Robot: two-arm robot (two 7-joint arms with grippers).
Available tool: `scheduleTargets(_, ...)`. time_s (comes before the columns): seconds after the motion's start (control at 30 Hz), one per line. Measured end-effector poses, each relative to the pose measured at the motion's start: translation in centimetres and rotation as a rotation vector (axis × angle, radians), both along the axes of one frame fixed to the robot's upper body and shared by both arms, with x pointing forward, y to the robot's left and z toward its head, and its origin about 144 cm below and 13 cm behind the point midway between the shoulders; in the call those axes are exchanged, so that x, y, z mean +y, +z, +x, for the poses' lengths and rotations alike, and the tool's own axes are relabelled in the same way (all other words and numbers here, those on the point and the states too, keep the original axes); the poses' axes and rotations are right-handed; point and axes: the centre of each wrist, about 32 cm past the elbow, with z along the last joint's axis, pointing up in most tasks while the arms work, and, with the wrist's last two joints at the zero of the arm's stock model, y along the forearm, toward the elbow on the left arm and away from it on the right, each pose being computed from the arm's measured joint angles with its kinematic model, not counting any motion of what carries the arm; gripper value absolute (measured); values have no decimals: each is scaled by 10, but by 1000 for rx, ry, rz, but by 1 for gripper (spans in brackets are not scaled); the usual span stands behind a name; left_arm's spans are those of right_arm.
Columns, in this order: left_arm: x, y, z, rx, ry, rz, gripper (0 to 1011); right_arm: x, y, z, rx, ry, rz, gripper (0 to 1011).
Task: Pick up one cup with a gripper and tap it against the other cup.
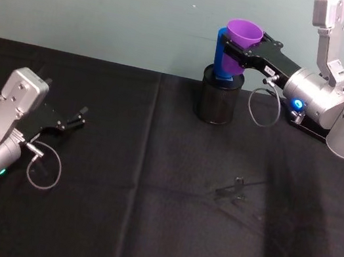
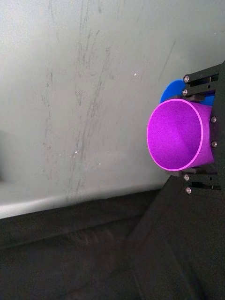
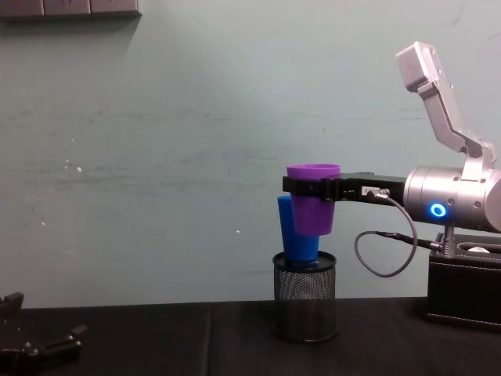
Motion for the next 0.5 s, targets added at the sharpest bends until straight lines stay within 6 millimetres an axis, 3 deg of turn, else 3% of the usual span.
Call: scheduleTargets(0.5,0,0,0,0,0,0,1005,-3,1,-16,7,42,4,741)
